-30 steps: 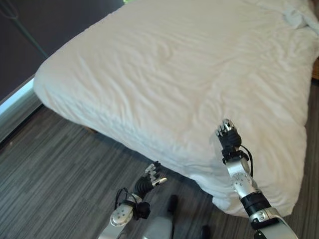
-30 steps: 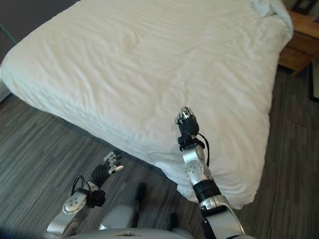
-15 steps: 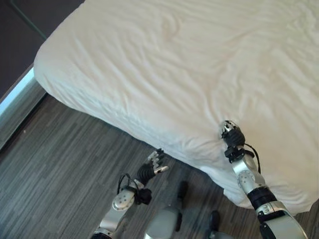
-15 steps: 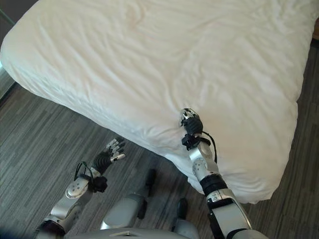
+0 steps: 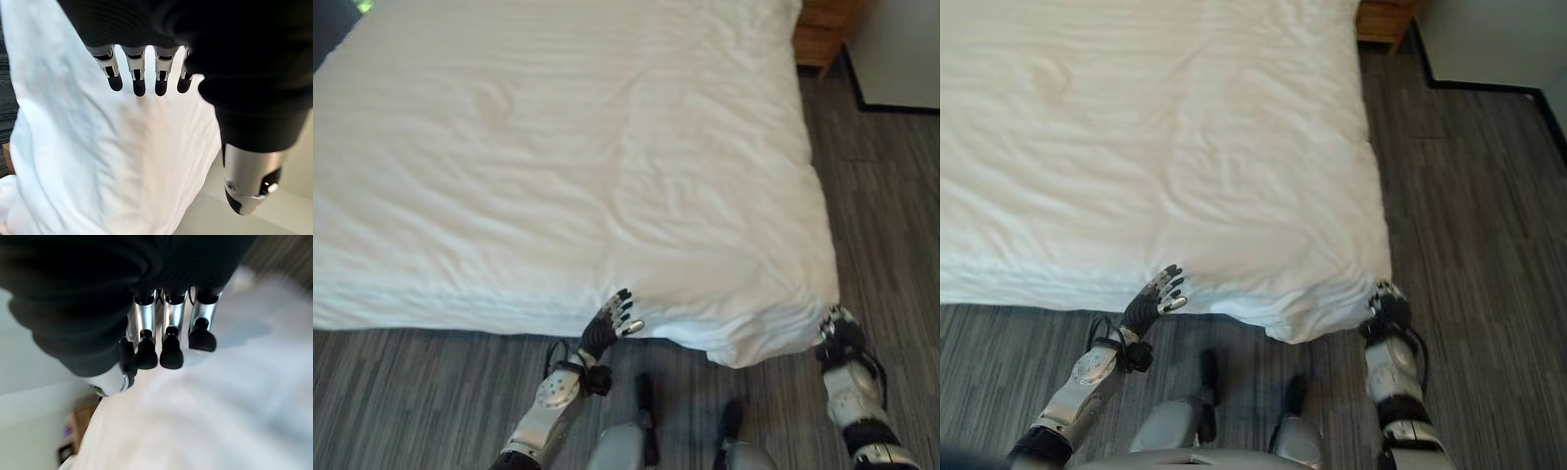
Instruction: Making the bed.
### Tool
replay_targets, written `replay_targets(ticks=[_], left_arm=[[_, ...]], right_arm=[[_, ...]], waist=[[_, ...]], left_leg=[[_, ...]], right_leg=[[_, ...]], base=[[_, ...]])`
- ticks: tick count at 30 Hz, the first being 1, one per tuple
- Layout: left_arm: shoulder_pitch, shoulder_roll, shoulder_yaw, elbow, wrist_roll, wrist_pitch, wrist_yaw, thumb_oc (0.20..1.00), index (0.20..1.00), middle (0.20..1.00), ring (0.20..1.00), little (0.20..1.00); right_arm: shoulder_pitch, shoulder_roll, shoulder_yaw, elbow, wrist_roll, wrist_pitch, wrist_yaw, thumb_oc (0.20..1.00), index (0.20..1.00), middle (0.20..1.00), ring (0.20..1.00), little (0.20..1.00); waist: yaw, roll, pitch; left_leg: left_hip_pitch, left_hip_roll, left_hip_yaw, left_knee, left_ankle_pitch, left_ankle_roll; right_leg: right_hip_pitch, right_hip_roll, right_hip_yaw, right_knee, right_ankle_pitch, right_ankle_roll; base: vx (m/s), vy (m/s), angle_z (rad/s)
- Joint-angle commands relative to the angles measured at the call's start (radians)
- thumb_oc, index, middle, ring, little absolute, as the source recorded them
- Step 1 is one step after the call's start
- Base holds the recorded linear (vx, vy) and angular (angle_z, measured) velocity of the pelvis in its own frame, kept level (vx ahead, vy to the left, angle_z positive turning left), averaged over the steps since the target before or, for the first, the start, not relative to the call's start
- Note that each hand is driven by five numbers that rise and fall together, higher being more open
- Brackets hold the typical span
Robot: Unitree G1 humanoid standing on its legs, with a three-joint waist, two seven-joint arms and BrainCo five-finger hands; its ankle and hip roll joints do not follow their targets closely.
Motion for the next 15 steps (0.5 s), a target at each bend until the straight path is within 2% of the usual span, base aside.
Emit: replay_targets(ticks=[1, 2, 3, 4, 7, 9, 11, 14, 15], left_arm=[[-0.004, -0.048, 0.002, -0.023, -0.024, -0.072, 0.045, 1.000, 1.000, 1.000, 1.000, 1.000], [-0.008, -0.059, 0.000, -0.032, -0.032, -0.081, 0.065, 1.000, 1.000, 1.000, 1.000, 1.000], [-0.035, -0.081, -0.010, -0.036, -0.042, -0.086, 0.098, 1.000, 1.000, 1.000, 1.000, 1.000], [-0.035, -0.082, -0.011, -0.036, -0.042, -0.086, 0.099, 1.000, 1.000, 1.000, 1.000, 1.000], [-0.091, -0.129, -0.053, -0.052, -0.023, -0.102, 0.147, 1.000, 1.000, 1.000, 1.000, 1.000], [-0.099, -0.160, -0.071, -0.063, -0.015, -0.110, 0.178, 1.000, 1.000, 1.000, 1.000, 1.000], [-0.102, -0.177, -0.085, -0.061, -0.043, -0.125, 0.226, 1.000, 1.000, 1.000, 1.000, 1.000], [-0.151, -0.197, -0.116, -0.046, -0.055, -0.143, 0.279, 1.000, 1.000, 1.000, 1.000, 1.000], [-0.152, -0.197, -0.116, -0.046, -0.055, -0.143, 0.280, 1.000, 1.000, 1.000, 1.000, 1.000]], right_arm=[[0.076, -0.161, -0.013, -0.076, -0.283, 0.000, -0.099, 1.000, 1.000, 1.000, 1.000, 1.000], [0.096, -0.171, -0.007, -0.122, -0.362, 0.015, -0.136, 1.000, 1.000, 1.000, 1.000, 1.000], [0.135, -0.166, -0.007, -0.224, -0.460, 0.027, -0.167, 1.000, 1.000, 1.000, 1.000, 1.000], [0.140, -0.164, -0.010, -0.233, -0.463, 0.033, -0.170, 1.000, 1.000, 1.000, 1.000, 1.000], [0.204, -0.174, -0.004, -0.388, -0.628, 0.058, -0.220, 1.000, 1.000, 1.000, 1.000, 1.000], [0.246, -0.213, 0.017, -0.470, -0.901, 0.120, -0.305, 1.000, 1.000, 1.000, 1.000, 1.000], [0.259, -0.220, 0.034, -0.518, -1.071, 0.170, -0.356, 1.000, 1.000, 1.000, 1.000, 1.000], [0.251, -0.216, 0.066, -0.588, -1.181, 0.207, -0.429, 1.000, 1.000, 1.000, 1.000, 1.000], [0.250, -0.215, 0.066, -0.589, -1.182, 0.208, -0.429, 1.000, 1.000, 1.000, 1.000, 1.000]], waist=[[-0.036, 0.042, -0.073], [-0.050, 0.054, -0.079], [-0.084, 0.075, -0.093], [-0.080, 0.077, -0.094], [-0.130, 0.111, -0.093], [-0.153, 0.134, -0.088], [-0.179, 0.152, -0.081], [-0.212, 0.153, -0.053], [-0.211, 0.154, -0.053]], left_leg=[[-0.009, 0.036, -0.081, 0.007, -0.031, -0.048], [0.002, 0.040, -0.073, 0.007, -0.026, -0.051], [0.016, 0.050, -0.058, 0.007, -0.020, -0.057], [0.013, 0.053, -0.056, 0.007, -0.016, -0.058], [0.039, 0.076, -0.040, 0.007, 0.003, -0.076], [0.055, 0.098, -0.027, 0.007, 0.019, -0.087], [0.071, 0.115, -0.018, 0.013, 0.030, -0.094], [0.084, 0.138, -0.042, 0.088, 0.023, -0.107], [0.079, 0.141, -0.041, 0.092, 0.025, -0.107]], right_leg=[[0.059, 0.026, 0.031, 0.032, -0.036, 0.068], [0.067, 0.032, 0.046, 0.025, -0.038, 0.066], [0.080, 0.042, 0.067, 0.006, -0.045, 0.064], [0.077, 0.044, 0.070, 0.004, -0.040, 0.061], [0.107, 0.061, 0.090, -0.019, -0.059, 0.050], [0.119, 0.076, 0.116, -0.024, -0.075, 0.038], [0.127, 0.088, 0.145, -0.026, -0.087, 0.028], [0.132, 0.108, 0.213, -0.023, -0.104, 0.002], [0.129, 0.110, 0.215, -0.023, -0.099, 0.000]], base=[[0.00, -0.067, -1.09], [-0.02, -0.065, -0.66], [-0.03, -0.052, -0.62], [-0.04, -0.081, -0.60], [-0.06, -0.111, -0.62], [-0.08, -0.115, -0.17], [-0.05, -0.085, -0.27], [-0.06, -0.115, -0.50], [-0.04, -0.107, -0.58]])
